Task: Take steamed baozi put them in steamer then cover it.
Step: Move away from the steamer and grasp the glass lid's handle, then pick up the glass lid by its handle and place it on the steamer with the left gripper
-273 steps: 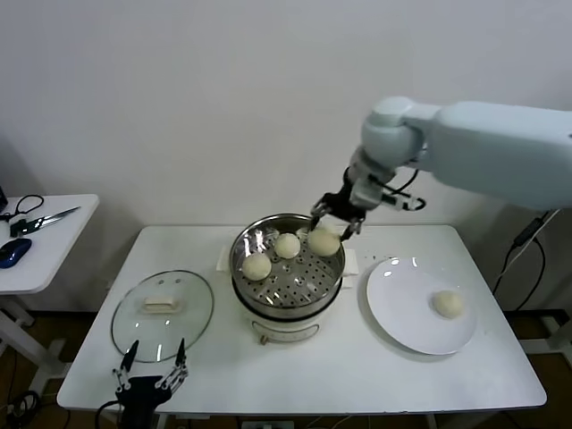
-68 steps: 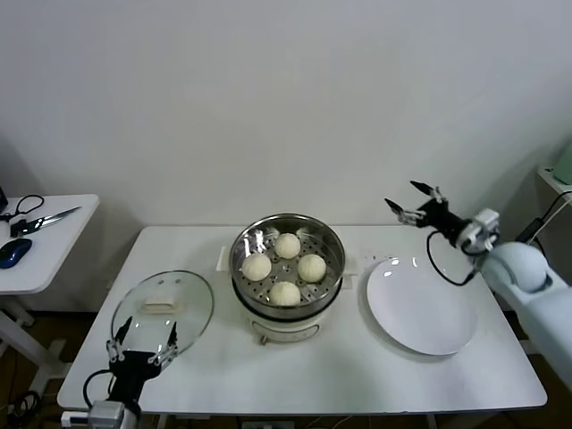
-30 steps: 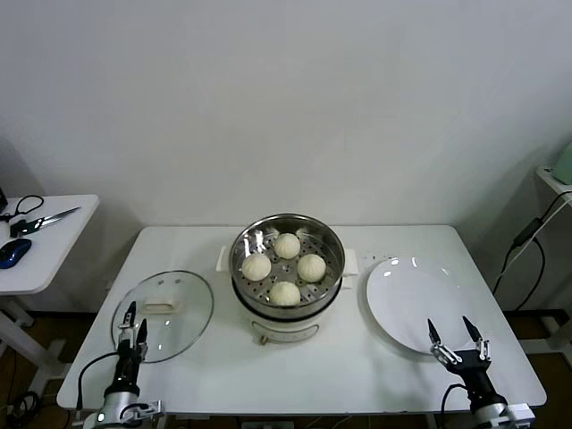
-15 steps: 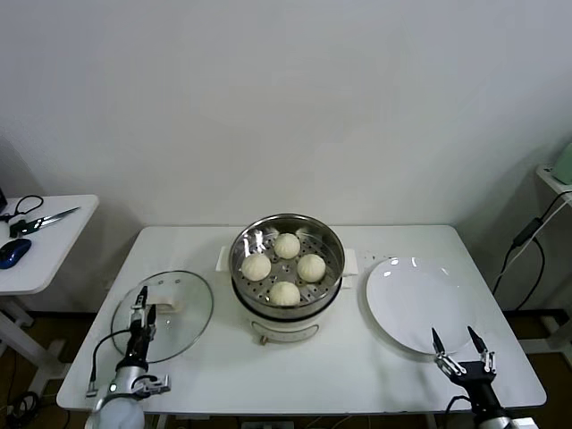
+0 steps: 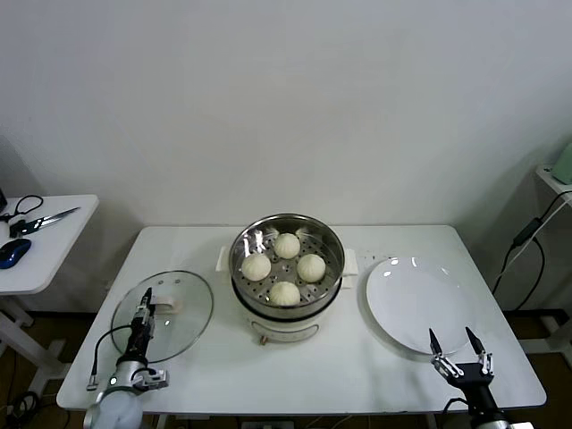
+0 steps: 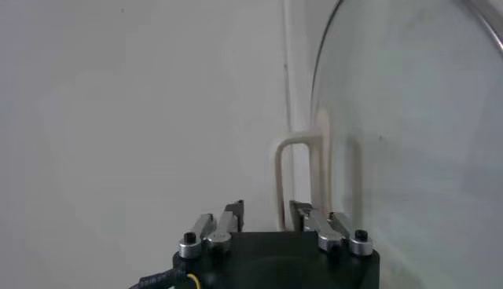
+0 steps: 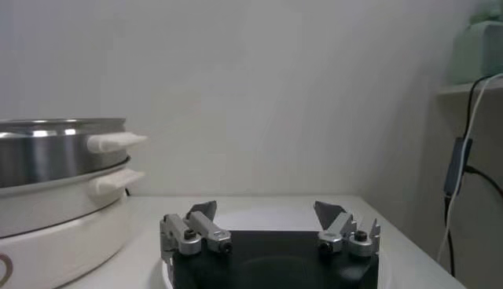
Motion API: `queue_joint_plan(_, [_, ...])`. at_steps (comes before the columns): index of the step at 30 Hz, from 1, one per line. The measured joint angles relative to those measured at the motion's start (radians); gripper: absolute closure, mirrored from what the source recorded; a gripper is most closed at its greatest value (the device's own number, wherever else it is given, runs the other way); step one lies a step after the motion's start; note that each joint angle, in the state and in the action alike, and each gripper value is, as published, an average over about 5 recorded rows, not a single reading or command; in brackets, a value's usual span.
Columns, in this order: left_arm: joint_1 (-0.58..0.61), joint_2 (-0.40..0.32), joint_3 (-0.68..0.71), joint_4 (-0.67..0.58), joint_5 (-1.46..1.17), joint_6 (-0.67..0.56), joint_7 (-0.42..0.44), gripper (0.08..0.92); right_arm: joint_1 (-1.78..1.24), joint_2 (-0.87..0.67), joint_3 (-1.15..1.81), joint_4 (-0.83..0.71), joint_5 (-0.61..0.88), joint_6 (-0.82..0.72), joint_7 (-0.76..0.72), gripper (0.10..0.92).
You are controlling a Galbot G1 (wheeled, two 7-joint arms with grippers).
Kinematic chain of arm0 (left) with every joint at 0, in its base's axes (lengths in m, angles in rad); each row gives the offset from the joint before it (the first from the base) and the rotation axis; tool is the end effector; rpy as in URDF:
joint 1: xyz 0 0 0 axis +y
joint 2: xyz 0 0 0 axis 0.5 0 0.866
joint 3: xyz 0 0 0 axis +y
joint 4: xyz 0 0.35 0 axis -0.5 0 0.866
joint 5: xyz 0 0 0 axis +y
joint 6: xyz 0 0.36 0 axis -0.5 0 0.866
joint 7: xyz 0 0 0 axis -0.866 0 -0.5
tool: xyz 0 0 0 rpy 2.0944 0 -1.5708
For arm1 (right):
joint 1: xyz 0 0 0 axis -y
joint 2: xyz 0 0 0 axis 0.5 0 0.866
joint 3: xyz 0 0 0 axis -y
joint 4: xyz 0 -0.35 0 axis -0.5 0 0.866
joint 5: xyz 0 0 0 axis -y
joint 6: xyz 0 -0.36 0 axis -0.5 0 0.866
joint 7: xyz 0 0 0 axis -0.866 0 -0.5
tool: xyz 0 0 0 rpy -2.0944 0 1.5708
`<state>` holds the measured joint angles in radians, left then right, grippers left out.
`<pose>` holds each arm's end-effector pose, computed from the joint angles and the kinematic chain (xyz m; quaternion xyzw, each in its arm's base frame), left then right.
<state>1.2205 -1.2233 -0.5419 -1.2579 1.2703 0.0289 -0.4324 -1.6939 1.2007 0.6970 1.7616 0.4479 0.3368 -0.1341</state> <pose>0.2630 0.1628 -0.4837 0.0327 -0.6736 -0.7364 0.0551 0.1329 -0.1588 -0.4018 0.0162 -0.9993 -0.0094 0.0325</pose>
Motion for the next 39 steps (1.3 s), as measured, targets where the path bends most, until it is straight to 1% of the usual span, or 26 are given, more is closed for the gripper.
queue_joint_plan(5, [0.002,0.005,-0.004,-0.001,-0.011,-0.011,0.003,0.762,-0.002,0.003,0.002,0.011,-0.001,-0.003,0.003,0.203])
queue_joint_plan(7, [0.004,0.008,-0.006,-0.005,-0.018,-0.015,0.005,0.816,-0.004,0.003,0.004,0.014,-0.002,-0.004,0.004,0.203])
queue_joint_plan(10, [0.01,0.015,-0.008,-0.018,-0.034,-0.019,0.013,0.859,-0.005,0.002,0.008,0.018,-0.002,-0.008,0.005,0.203])
queue_joint_plan(15, [0.028,0.034,-0.012,-0.072,-0.088,-0.011,0.039,0.862,-0.007,0.0,0.011,0.023,-0.003,-0.014,0.005,0.203])
queue_joint_plan(21, [0.065,0.086,-0.025,-0.209,-0.199,0.051,0.104,0.862,-0.003,0.006,0.011,0.029,-0.02,-0.028,0.017,0.203])
queue_joint_plan(26, [0.084,0.158,-0.033,-0.359,-0.282,0.144,0.188,0.862,0.005,0.01,0.01,0.031,-0.042,-0.038,0.035,0.203])
queue_joint_plan(31, [0.079,0.226,-0.017,-0.511,-0.332,0.254,0.277,0.862,0.016,0.013,0.003,0.025,-0.062,-0.042,0.05,0.203])
queue_joint_plan(35, [0.048,0.254,0.034,-0.625,-0.34,0.358,0.348,0.862,0.027,0.019,-0.008,0.014,-0.077,-0.04,0.06,0.203])
queue_joint_plan(39, [-0.007,0.258,0.121,-0.716,-0.314,0.459,0.416,0.862,0.04,0.024,-0.018,-0.002,-0.091,-0.034,0.068,0.203])
